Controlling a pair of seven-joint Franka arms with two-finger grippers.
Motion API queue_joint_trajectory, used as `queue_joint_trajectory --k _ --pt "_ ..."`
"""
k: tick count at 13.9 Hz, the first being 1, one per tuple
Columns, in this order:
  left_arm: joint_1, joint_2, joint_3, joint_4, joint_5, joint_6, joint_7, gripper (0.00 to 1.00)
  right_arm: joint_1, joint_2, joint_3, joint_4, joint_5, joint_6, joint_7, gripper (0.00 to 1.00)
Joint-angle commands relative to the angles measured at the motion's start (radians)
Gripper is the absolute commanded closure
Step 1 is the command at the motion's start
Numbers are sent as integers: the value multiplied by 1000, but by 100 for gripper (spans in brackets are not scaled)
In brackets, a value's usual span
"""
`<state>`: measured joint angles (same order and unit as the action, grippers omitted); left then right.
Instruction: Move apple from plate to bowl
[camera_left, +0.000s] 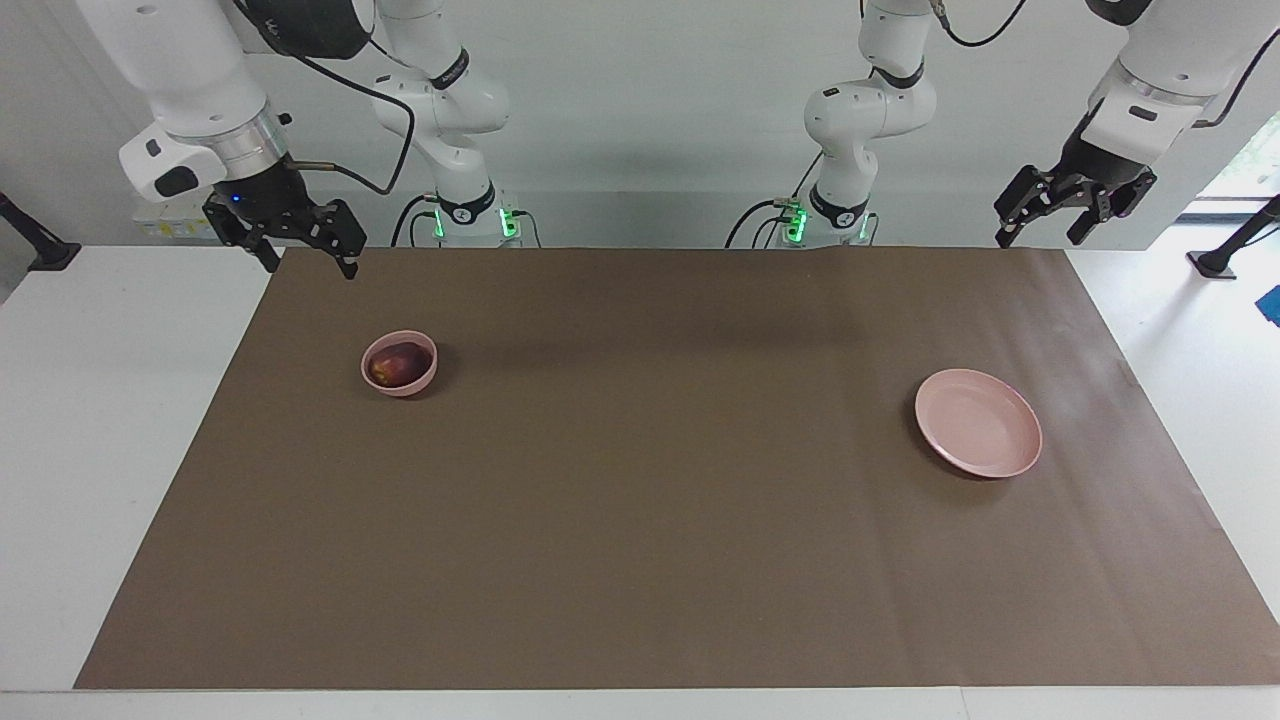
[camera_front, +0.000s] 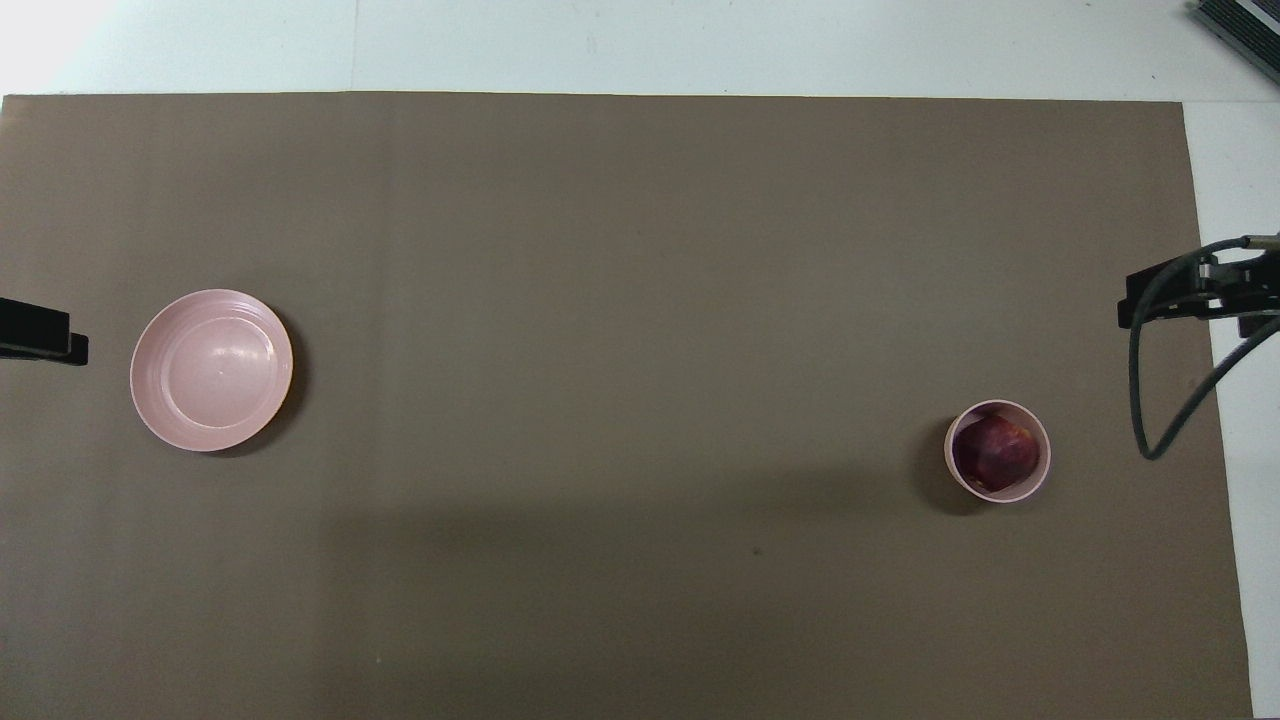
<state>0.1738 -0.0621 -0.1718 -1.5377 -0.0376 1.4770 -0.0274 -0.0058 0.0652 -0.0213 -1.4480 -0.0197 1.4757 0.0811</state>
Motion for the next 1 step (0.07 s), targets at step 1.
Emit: queue_joint_trajectory --k 1 --pt "-13 -8 11 -2 10 -15 0 0 -6 -16 4 -18 7 -6 -26 0"
